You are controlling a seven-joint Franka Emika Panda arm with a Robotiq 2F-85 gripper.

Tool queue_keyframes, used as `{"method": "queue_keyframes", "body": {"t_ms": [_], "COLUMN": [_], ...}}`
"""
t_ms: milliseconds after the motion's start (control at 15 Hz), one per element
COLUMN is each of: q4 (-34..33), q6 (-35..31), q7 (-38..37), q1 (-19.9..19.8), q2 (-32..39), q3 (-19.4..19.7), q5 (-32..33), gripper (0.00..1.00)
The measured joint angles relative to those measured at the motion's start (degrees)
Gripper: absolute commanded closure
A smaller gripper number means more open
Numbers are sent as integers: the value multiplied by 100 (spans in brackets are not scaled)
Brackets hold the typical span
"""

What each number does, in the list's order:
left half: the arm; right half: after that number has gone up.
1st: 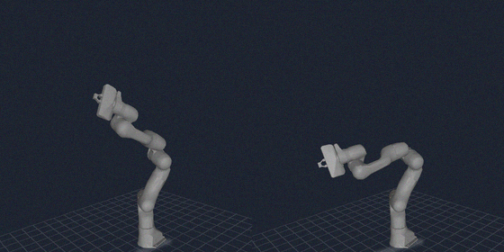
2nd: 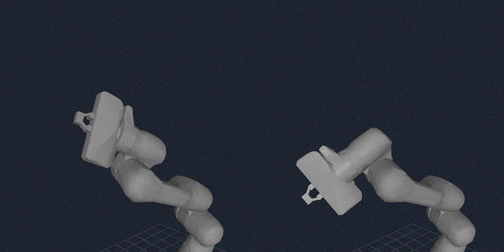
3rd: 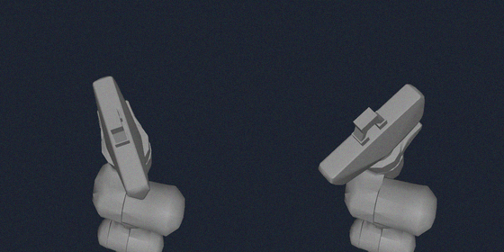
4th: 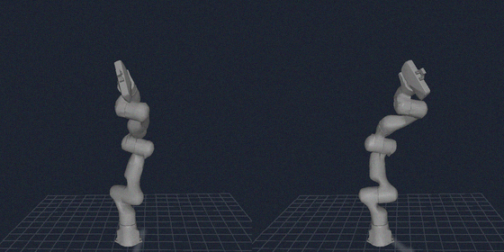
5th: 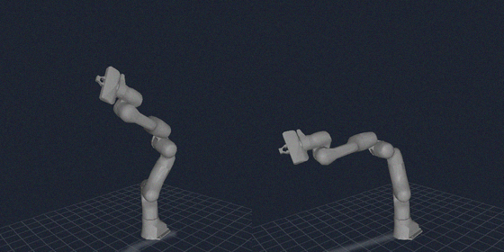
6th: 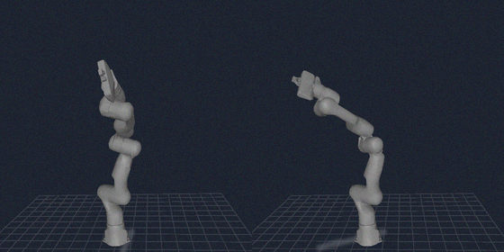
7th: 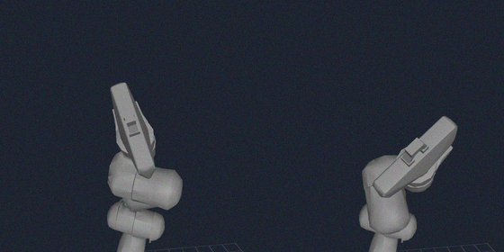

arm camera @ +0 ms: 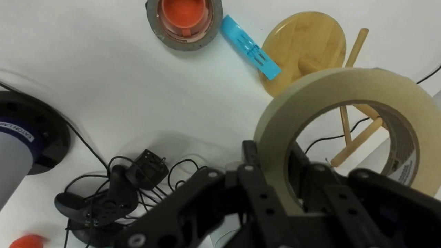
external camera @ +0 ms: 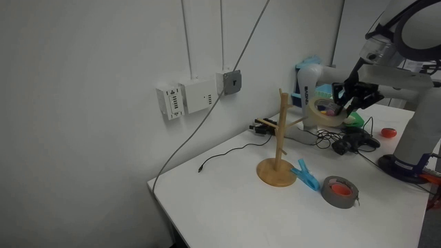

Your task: Hang the smaller tape on the wooden rack

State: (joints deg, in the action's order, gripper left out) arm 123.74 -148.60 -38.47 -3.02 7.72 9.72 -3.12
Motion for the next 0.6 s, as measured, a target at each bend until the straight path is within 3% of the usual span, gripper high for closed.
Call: {"method": "queue_keyframes", "body": {"t_ms": [600], "q4": [-656], "q6": [7], "q7": [0], "q1": [-90], "q2": [290], "q3": [1], "q5": [-440], "gripper": [94]}}
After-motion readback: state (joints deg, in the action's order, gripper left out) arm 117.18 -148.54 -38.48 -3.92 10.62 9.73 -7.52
